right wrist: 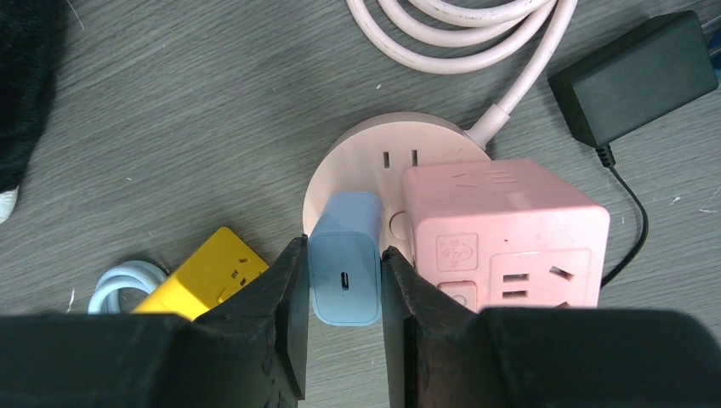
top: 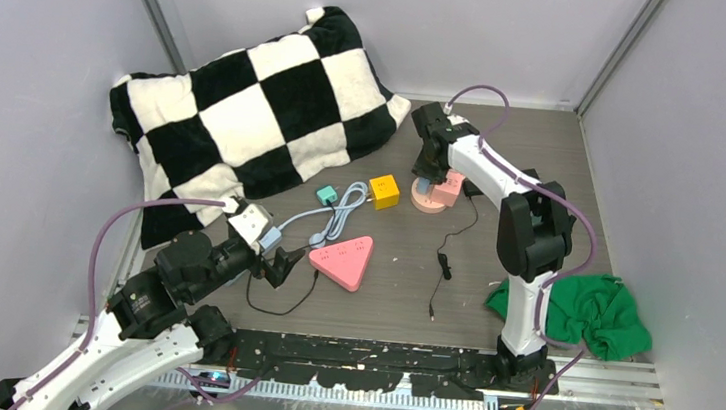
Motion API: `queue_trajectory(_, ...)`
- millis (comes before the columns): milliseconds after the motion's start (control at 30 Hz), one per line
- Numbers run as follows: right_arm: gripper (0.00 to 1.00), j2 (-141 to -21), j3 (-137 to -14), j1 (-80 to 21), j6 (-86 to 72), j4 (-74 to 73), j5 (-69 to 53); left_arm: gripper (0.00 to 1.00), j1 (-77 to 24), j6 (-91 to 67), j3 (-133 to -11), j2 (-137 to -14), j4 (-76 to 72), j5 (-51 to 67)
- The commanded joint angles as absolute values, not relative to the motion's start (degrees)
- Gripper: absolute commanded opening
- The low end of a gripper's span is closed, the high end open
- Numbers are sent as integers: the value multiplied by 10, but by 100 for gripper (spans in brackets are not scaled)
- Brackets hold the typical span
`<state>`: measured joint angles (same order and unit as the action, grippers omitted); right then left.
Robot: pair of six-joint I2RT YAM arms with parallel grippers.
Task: Insert the plug
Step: Insert the plug into the socket.
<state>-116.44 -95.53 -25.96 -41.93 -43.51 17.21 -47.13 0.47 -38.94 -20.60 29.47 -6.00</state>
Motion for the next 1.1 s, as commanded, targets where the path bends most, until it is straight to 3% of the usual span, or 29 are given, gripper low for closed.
queue_trajectory(0, 0, -1183, -914, -259, -426, -429, 151, 100, -470, 3, -388, -200, 274, -65)
queue_trajectory(533, 1, -1211, -978, -259, -429, -484, 160, 100, -470, 3, -388, -200, 274, -65)
queue_trajectory(767, 39, -1187, -1045, -259, -449, -506, 163, 100, -470, 3, -389, -198, 275, -65)
queue_trajectory(967, 55, -1179, -1071, -258, -451, -521, 174, 100, -470, 3, -388, -193, 275, -64)
queue_trajectory(1067, 57, -1176, -1079, -258, -447, -524, 171, 100, -470, 3, -387, -190, 274, -64)
